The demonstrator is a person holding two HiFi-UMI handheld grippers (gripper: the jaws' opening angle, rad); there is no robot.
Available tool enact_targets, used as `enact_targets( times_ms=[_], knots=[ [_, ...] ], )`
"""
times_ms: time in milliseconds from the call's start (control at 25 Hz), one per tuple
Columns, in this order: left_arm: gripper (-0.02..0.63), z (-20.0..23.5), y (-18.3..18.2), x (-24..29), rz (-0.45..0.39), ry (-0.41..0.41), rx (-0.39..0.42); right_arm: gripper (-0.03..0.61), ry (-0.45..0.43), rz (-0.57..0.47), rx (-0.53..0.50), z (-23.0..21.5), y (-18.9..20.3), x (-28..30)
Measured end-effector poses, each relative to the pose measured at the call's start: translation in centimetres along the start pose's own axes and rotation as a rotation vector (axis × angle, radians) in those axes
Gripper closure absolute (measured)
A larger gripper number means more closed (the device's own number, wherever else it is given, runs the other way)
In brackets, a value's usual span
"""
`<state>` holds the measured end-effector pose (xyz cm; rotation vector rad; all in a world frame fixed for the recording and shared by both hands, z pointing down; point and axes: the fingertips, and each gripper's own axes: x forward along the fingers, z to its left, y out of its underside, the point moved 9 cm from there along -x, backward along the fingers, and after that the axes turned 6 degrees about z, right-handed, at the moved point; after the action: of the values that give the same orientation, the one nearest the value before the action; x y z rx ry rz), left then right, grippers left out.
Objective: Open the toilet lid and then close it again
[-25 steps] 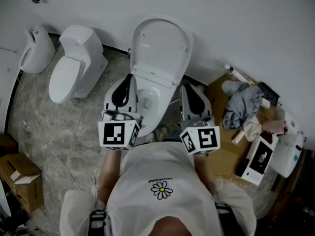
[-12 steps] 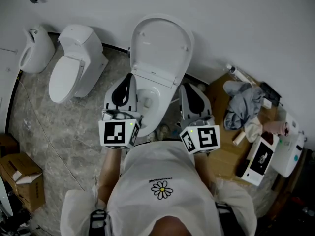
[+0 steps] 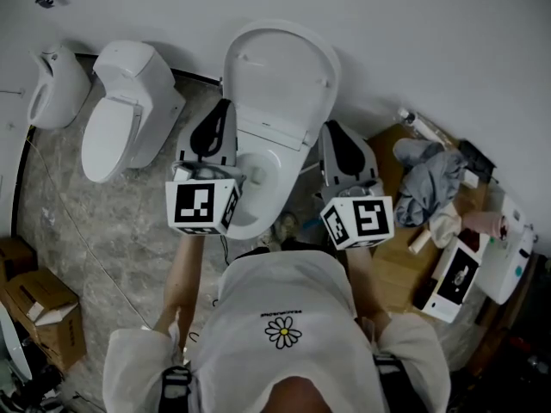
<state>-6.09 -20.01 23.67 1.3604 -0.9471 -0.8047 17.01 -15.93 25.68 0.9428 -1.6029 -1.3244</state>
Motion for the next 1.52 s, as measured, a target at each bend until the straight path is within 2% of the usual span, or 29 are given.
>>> enact_targets(
  times_ms=[80, 200, 280, 320, 440, 600, 840, 1120, 1160, 1240, 1360, 1520],
  knots=[
    [0.584, 0.9, -0.1, 2.4, 0.009, 0.011, 0.031, 0.529, 0.006, 0.003, -0.007, -1.0, -0.3, 1.4],
    [0.478, 2.6, 0.1, 7.0, 0.035, 0.033, 0.079, 0.515, 0.016, 0.016, -0.044, -2.7, -0.6, 4.3],
    [0.416, 3.6, 0.8, 10.5, 0.067, 0.053, 0.095, 0.438, 0.020, 0.044, -0.063, -3.9, -0.4, 6.5],
    [0.410, 4.1, 1.3, 12.2, 0.093, 0.061, 0.097, 0.418, 0.025, 0.063, -0.062, -4.6, 0.0, 7.6],
    [0.408, 5.3, 3.1, 17.2, 0.179, 0.076, 0.118, 0.396, 0.052, 0.114, -0.040, -7.0, 1.1, 11.0],
    [0.411, 6.4, 5.4, 22.3, 0.262, 0.062, 0.211, 0.394, 0.079, 0.212, -0.006, -10.5, 3.3, 15.3],
    [0.411, 7.6, 8.0, 25.5, 0.375, 0.054, 0.241, 0.396, 0.099, 0.330, 0.007, -13.2, 6.2, 18.1],
    [0.411, 8.0, 9.3, 27.1, 0.422, 0.038, 0.250, 0.397, 0.119, 0.371, -0.025, -13.5, 7.2, 19.7],
    [0.421, 8.1, 9.5, 27.3, 0.427, 0.029, 0.251, 0.397, 0.129, 0.372, -0.031, -13.5, 7.3, 19.7],
    [0.509, 8.1, 9.7, 27.5, 0.422, -0.007, 0.280, 0.439, 0.149, 0.366, -0.032, -13.8, 7.3, 19.7],
    [0.526, 8.1, 9.9, 27.7, 0.410, -0.030, 0.338, 0.442, 0.172, 0.349, -0.026, -13.9, 7.5, 19.7],
    [0.526, 8.3, 9.8, 27.6, 0.423, -0.012, 0.324, 0.443, 0.176, 0.336, -0.017, -13.8, 7.6, 19.7]
  ],
)
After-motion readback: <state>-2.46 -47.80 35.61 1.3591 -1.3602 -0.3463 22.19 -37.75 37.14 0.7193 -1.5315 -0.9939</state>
